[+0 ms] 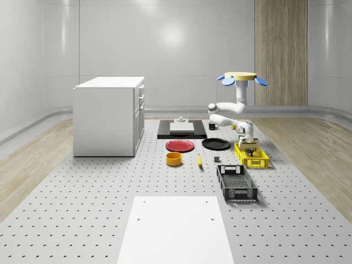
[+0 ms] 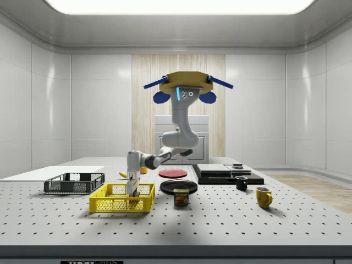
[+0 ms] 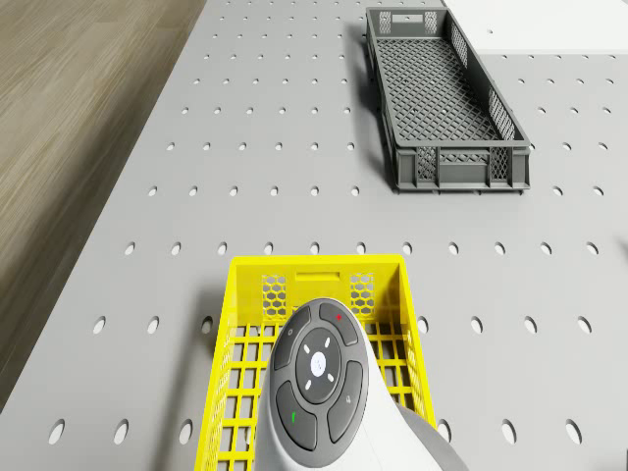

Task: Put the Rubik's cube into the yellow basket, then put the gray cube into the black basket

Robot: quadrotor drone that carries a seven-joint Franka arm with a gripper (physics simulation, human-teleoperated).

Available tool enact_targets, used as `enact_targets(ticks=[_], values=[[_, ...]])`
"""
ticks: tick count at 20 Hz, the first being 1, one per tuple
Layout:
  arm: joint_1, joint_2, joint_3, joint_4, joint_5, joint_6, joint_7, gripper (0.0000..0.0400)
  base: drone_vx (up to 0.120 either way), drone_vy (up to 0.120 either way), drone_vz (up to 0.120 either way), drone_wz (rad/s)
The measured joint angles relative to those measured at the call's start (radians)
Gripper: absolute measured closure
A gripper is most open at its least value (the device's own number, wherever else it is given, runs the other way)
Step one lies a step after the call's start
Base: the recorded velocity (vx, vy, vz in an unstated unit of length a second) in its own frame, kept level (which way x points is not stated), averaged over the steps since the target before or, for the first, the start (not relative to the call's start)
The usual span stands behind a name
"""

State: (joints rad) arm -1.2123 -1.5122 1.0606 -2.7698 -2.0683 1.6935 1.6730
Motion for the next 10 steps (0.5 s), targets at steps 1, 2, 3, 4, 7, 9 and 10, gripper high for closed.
enact_targets(ticks=[1,2,3,4,7,9,10], values=[[0.004,0.000,0.010,-0.005,0.009,-0.006,-0.001,0.0006,0.000,0.000,0.000,0.000],[0.007,0.001,0.018,-0.010,0.016,-0.011,-0.001,0.0005,0.000,0.000,0.000,0.000],[0.010,0.002,0.025,-0.014,0.022,-0.016,-0.002,0.0004,0.000,0.000,0.000,0.000],[0.012,0.003,0.032,-0.017,0.028,-0.020,-0.003,0.0003,0.000,0.000,0.000,0.000],[0.018,0.005,0.046,-0.024,0.040,-0.030,-0.004,0.0001,0.000,0.000,0.000,0.000],[0.021,0.006,0.055,-0.029,0.047,-0.036,-0.005,0.0001,0.000,0.000,0.000,0.000],[0.023,0.007,0.058,-0.030,0.050,-0.038,-0.005,0.0001,0.000,0.000,0.000,0.000]])
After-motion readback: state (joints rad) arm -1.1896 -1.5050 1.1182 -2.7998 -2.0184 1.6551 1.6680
